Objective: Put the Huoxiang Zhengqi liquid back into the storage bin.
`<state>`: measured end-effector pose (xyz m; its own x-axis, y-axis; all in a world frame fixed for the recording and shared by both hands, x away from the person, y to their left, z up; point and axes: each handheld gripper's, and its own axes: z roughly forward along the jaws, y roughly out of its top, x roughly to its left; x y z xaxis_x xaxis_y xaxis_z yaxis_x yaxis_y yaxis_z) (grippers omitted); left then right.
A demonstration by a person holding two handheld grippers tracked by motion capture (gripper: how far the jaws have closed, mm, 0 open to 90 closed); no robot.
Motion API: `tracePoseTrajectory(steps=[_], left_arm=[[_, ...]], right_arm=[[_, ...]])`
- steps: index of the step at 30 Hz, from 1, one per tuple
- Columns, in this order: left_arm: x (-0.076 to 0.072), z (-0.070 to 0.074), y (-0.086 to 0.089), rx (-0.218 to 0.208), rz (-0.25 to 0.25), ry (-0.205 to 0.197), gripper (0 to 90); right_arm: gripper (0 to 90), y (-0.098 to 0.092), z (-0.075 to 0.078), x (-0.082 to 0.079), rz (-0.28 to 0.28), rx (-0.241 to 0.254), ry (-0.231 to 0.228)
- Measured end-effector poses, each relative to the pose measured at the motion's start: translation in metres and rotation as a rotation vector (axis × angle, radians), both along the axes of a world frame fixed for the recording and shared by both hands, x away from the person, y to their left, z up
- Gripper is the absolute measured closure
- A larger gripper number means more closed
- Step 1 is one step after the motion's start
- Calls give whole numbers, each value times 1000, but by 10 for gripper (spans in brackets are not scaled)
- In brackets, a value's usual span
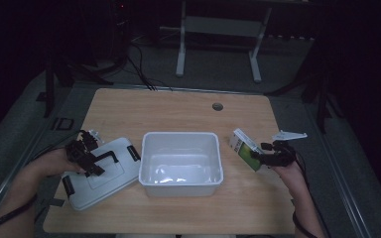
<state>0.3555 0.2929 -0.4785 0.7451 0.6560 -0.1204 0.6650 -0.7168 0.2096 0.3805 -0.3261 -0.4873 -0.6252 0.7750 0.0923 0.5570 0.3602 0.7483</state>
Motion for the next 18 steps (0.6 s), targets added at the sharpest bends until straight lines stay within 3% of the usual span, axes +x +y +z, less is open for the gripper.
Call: tracePoseTrajectory(steps=[10, 18], left_arm=[[-1, -3, 1, -3, 6, 9, 304], [-1, -3, 1, 2, 10, 4, 303]], right_arm=[[411, 13, -3, 11, 27, -76, 45], [521, 21, -6, 18, 32, -124, 86]])
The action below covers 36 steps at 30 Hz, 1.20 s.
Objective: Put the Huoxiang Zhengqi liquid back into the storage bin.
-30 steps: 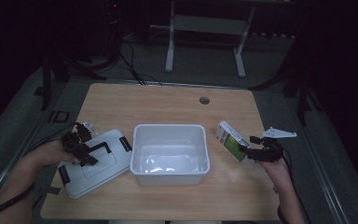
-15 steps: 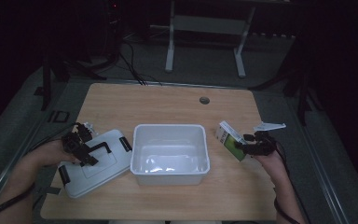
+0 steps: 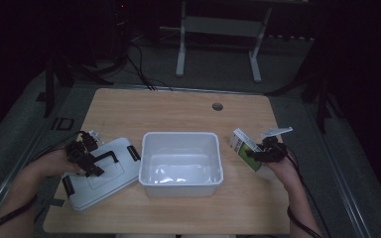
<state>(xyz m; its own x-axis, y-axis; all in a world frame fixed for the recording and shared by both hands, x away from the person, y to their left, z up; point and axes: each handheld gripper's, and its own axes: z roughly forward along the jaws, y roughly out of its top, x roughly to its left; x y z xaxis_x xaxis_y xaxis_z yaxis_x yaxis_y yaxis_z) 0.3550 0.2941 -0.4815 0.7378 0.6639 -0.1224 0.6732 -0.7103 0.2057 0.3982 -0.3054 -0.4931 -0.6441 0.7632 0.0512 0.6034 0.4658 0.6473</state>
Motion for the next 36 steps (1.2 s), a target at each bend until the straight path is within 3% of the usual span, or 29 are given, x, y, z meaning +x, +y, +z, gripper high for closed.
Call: tracePoseTrajectory(steps=[4, 6, 15, 29, 36], left_arm=[[0, 1, 0, -5, 2, -3, 303], [0, 1, -1, -6, 3, -4, 303], [0, 1, -1, -5, 2, 2, 303], [-1, 3, -3, -1, -7, 3, 303], [-1, 2, -5, 1, -8, 9, 303]], right_arm=[[564, 4, -3, 3, 0, -39, 14], [594, 5, -5, 5, -1, -34, 28], [646, 7, -1, 1, 8, -94, -6], [651, 0, 17, -17, 46, -42, -6], [651, -1, 41, -35, 110, -27, -22]])
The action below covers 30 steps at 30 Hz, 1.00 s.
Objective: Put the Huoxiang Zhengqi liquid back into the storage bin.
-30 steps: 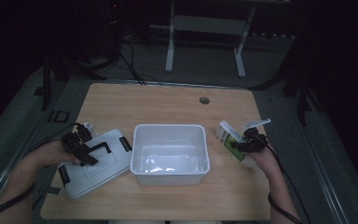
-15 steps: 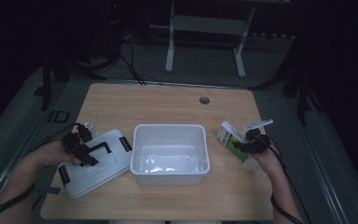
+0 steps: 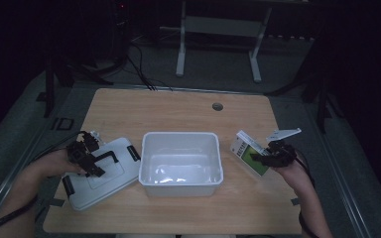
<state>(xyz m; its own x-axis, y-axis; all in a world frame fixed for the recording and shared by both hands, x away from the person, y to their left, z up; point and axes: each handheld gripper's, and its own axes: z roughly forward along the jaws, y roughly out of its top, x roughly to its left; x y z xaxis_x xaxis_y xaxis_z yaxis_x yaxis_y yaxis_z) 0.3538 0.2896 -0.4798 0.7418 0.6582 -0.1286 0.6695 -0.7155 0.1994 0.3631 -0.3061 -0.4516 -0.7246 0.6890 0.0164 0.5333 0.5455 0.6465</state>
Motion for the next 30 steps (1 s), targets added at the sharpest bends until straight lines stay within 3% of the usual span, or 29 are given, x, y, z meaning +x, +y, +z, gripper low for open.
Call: tracePoseTrajectory(steps=[4, 17, 30], left_arm=[[0, 0, -1, 6, -6, -1, 303], [-1, 1, -4, 10, -5, 2, 304], [-2, 6, -5, 6, -6, -7, 303]], right_arm=[[651, 3, 17, -9, 33, -9, -24], [650, 16, 61, -24, 155, 52, -81], [650, 66, 100, -41, 409, 109, -123]])
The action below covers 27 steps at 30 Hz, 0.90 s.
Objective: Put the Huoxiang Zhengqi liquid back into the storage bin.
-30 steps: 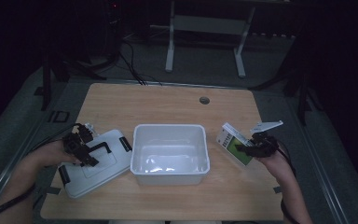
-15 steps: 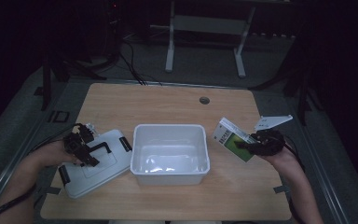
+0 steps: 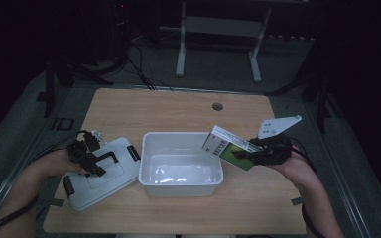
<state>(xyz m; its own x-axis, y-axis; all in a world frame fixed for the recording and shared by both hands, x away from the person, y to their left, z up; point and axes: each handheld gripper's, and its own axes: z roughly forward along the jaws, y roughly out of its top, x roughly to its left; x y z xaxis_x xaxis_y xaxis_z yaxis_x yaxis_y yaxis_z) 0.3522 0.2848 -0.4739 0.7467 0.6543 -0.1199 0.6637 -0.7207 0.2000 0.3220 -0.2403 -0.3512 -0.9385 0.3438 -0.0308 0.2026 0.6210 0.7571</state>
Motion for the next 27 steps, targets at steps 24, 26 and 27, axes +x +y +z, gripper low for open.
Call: tracePoseTrajectory(steps=[24, 26, 27], left_arm=[[-3, -3, 9, 0, 5, 11, 303], [-3, -4, 9, -1, 9, 15, 303], [-3, -5, 9, 1, 8, 14, 303]], right_arm=[[649, 103, -18, 2, 316, -118, 15], [649, 106, -24, 3, 331, -127, 20], [649, 108, -27, 4, 337, -130, 29]])
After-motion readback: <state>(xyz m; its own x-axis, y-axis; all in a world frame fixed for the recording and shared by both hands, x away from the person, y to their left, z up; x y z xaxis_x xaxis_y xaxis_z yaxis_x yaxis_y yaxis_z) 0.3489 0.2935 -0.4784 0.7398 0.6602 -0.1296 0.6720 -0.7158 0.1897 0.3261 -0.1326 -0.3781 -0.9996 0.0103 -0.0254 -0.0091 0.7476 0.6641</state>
